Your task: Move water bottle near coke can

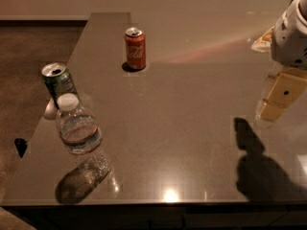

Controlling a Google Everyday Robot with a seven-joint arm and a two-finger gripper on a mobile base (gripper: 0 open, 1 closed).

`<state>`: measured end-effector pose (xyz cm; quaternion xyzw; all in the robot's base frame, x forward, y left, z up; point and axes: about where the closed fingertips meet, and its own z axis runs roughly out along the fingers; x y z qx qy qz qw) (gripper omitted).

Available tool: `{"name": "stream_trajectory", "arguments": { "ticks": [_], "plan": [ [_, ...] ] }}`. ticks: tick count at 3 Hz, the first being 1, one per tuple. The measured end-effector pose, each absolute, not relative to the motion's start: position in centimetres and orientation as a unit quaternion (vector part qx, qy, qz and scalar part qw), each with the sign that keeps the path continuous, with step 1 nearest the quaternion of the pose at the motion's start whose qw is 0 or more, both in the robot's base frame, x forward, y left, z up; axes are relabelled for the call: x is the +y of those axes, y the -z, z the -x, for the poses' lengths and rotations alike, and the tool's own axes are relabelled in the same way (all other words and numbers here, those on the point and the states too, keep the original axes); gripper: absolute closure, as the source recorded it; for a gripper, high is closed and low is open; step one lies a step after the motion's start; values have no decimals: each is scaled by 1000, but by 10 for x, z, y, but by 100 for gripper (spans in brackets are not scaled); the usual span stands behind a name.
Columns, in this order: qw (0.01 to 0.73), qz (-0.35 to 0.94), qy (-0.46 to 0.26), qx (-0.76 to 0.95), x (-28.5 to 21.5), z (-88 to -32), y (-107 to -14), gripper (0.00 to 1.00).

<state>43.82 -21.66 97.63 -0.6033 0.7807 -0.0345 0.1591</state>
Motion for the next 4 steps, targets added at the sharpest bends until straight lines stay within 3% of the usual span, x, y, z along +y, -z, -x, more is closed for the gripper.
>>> {"name": "stream_trajectory", "arguments": {
  "ticks": [2, 4],
  "plan": [
    [164, 603, 22, 780, -206, -440, -978, 0],
    [201, 631, -55, 747, -141, -433, -970, 0]
  ]
}}
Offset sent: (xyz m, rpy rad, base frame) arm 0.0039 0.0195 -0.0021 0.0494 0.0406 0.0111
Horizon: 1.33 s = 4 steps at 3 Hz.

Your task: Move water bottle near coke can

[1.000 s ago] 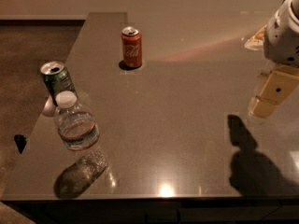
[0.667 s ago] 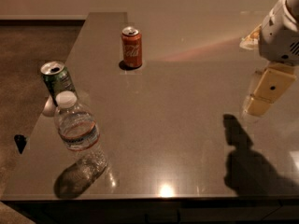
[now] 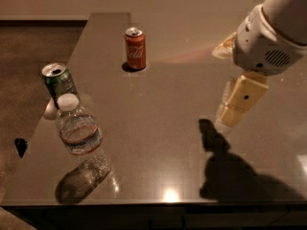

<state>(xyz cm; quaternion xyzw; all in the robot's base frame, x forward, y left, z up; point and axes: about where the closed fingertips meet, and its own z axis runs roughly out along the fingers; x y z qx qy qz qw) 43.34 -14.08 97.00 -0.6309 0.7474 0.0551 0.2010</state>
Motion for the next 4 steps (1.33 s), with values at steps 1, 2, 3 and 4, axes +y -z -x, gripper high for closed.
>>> {"name": "stream_trajectory", "arguments": {
  "ticks": [1, 2, 3, 4],
  "plan": [
    [213, 647, -107, 724, -105, -420, -960, 0],
    [223, 661, -164, 697, -66, -401, -956, 0],
    [237, 659, -209, 682, -35, -389, -958, 0],
    [248, 653, -241, 674, -11, -382, -965, 0]
  ]
}}
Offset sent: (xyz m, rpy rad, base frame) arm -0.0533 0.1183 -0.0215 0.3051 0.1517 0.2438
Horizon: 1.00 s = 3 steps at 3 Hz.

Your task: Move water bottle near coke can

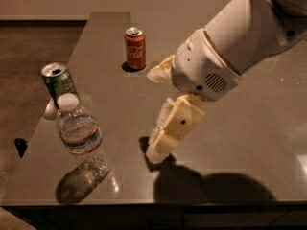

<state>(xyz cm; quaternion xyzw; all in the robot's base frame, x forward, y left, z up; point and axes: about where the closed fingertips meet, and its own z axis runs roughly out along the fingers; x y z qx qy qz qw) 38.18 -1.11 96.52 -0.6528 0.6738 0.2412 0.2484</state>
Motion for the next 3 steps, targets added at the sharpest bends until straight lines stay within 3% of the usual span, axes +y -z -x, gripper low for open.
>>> {"name": "stream_trajectory", "arguments": {
  "ticks": [3],
  "plan": [
    [272, 645, -306, 645, 63, -371, -956, 0]
  ]
}}
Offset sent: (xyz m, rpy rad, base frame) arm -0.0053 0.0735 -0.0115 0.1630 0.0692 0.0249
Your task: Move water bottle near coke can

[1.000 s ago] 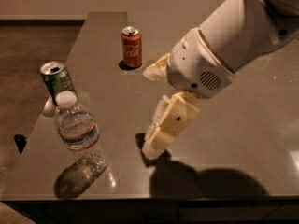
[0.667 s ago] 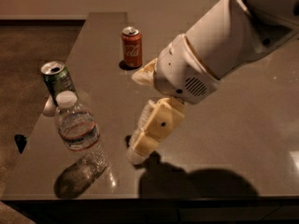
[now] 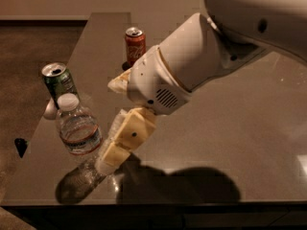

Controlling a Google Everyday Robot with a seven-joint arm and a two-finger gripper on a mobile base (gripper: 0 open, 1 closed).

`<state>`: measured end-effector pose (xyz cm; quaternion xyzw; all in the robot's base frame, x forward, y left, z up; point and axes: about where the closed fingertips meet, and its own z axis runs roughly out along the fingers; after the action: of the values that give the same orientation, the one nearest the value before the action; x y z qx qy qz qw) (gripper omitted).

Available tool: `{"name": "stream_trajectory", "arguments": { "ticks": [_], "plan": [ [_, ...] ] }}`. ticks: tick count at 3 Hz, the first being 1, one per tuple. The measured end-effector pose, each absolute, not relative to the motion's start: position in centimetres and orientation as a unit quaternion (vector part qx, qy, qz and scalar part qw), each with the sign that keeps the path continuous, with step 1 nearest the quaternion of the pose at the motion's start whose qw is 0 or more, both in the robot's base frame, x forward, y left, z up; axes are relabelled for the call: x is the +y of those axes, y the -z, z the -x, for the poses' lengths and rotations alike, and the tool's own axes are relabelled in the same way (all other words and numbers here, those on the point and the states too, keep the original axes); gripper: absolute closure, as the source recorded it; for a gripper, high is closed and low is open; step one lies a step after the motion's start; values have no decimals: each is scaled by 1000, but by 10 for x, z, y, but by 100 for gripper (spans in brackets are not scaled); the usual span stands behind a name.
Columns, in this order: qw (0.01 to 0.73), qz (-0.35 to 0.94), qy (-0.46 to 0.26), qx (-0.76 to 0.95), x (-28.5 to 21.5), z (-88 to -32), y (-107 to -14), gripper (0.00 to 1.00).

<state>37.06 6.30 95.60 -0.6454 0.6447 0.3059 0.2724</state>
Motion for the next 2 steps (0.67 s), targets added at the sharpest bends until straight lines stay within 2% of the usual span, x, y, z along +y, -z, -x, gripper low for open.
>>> {"name": "stream_trajectory", "arguments": {
  "ticks": [2],
  "plan": [
    [280, 661, -334, 611, 111, -362, -946, 0]
  ]
}}
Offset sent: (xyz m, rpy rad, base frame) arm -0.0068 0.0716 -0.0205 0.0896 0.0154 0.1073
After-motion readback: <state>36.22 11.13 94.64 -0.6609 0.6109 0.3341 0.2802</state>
